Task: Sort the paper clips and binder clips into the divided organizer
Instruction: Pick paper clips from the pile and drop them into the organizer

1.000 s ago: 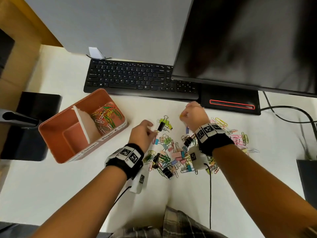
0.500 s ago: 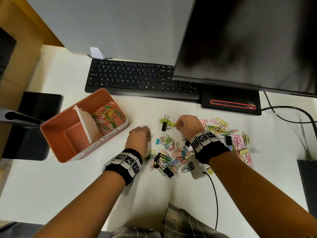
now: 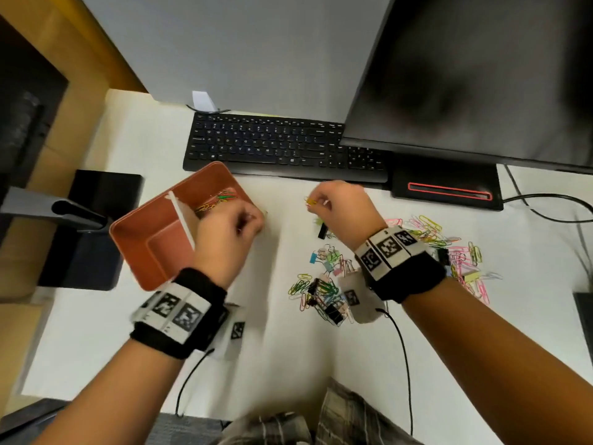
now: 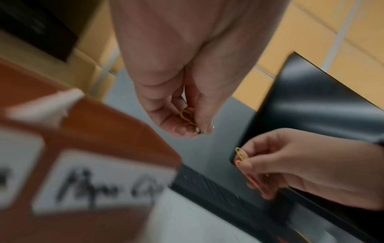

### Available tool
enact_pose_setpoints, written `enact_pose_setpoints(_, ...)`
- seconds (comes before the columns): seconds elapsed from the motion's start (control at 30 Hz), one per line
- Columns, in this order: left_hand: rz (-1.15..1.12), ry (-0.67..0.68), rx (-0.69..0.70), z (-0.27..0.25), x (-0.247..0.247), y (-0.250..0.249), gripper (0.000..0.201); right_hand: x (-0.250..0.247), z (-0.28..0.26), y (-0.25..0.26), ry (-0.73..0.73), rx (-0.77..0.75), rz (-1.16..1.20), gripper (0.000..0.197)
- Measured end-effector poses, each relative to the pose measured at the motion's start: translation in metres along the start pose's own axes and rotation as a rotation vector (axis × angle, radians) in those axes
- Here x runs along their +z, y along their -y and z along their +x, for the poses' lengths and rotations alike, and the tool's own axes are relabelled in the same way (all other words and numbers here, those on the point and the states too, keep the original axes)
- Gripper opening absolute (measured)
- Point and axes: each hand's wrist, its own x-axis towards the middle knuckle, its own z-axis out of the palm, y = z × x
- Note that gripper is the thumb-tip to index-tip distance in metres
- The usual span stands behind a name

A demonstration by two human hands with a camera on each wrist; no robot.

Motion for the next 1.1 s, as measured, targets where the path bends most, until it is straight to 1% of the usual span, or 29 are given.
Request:
enact_pose_setpoints(0.1, -0.072, -0.086, -0.161, 0.016, -0.04, 0.017, 0.014, 0.018, 0.016, 0.055, 0.011, -0.115, 0.08, 0.009)
enact_pose_setpoints(0.13, -0.086, -0.088, -0.201, 0.022, -0.043, 0.021, 0.012, 0.025, 0.021, 0.068, 0.027, -0.13, 0.085, 0.009)
enact_pose_setpoints(0.17, -0.054, -0.082, -0.224, 0.024, -0.048, 0.025, 0.004, 0.033, 0.025, 0.083, 0.044, -0.149, 0.087, 0.01)
enact_pose_setpoints(0.2, 0.012, -0.079, -0.229, 0.025, -0.05, 0.027, 0.009, 0.04, 0.027, 0.093, 0.052, -0.161, 0.09, 0.014)
enact_pose_setpoints(0.23, 0.076, -0.069, -0.224, 0.026, -0.051, 0.031, 0.018, 0.044, 0.028, 0.099, 0.052, -0.163, 0.103, 0.02)
enact_pose_setpoints(0.27, 0.121, -0.068, -0.201, 0.025, -0.052, 0.033, 0.024, 0.047, 0.027, 0.098, 0.041, -0.157, 0.121, 0.024)
enact_pose_setpoints(0.33, 0.114, -0.091, -0.115, 0.018, -0.052, 0.032, 0.027, 0.044, 0.022, 0.081, -0.012, -0.134, 0.125, 0.026)
enact_pose_setpoints(0.4, 0.057, -0.091, -0.025, 0.006, -0.045, 0.029, 0.024, 0.037, 0.017, 0.048, -0.069, -0.068, 0.063, 0.024)
enact_pose_setpoints(0.43, 0.045, -0.058, 0.012, -0.001, -0.037, 0.026, 0.021, 0.033, 0.015, 0.026, -0.078, -0.008, 0.013, 0.025)
enact_pose_setpoints(0.5, 0.038, 0.055, 0.067, -0.016, -0.015, 0.02, 0.019, 0.027, 0.01, -0.012, -0.024, 0.131, -0.08, 0.033)
enact_pose_setpoints(0.57, 0.006, 0.212, 0.06, -0.028, 0.013, 0.018, 0.021, 0.025, 0.008, -0.038, 0.083, 0.216, -0.098, 0.042)
enact_pose_setpoints(0.63, -0.014, 0.339, 0.017, -0.035, 0.041, 0.022, 0.023, 0.028, 0.008, -0.049, 0.172, 0.225, -0.082, 0.049)
enact_pose_setpoints(0.7, -0.005, 0.413, -0.029, -0.036, 0.065, 0.026, 0.025, 0.032, 0.01, -0.051, 0.246, 0.221, -0.105, 0.053)
enact_pose_setpoints(0.77, 0.023, 0.444, -0.072, -0.035, 0.083, 0.028, 0.025, 0.036, 0.013, -0.052, 0.276, 0.216, -0.119, 0.054)
enact_pose_setpoints(0.83, 0.063, 0.457, -0.082, -0.032, 0.096, 0.029, 0.025, 0.039, 0.014, -0.055, 0.258, 0.203, -0.105, 0.05)
enact_pose_setpoints(0.93, 0.098, 0.47, -0.065, -0.03, 0.107, 0.031, 0.021, 0.038, 0.011, -0.062, 0.174, 0.205, -0.036, 0.038)
enact_pose_setpoints(1.1, 0.058, 0.45, -0.062, -0.025, 0.113, 0.038, 0.002, 0.017, 0.003, -0.085, -0.01, 0.231, 0.058, 0.028)
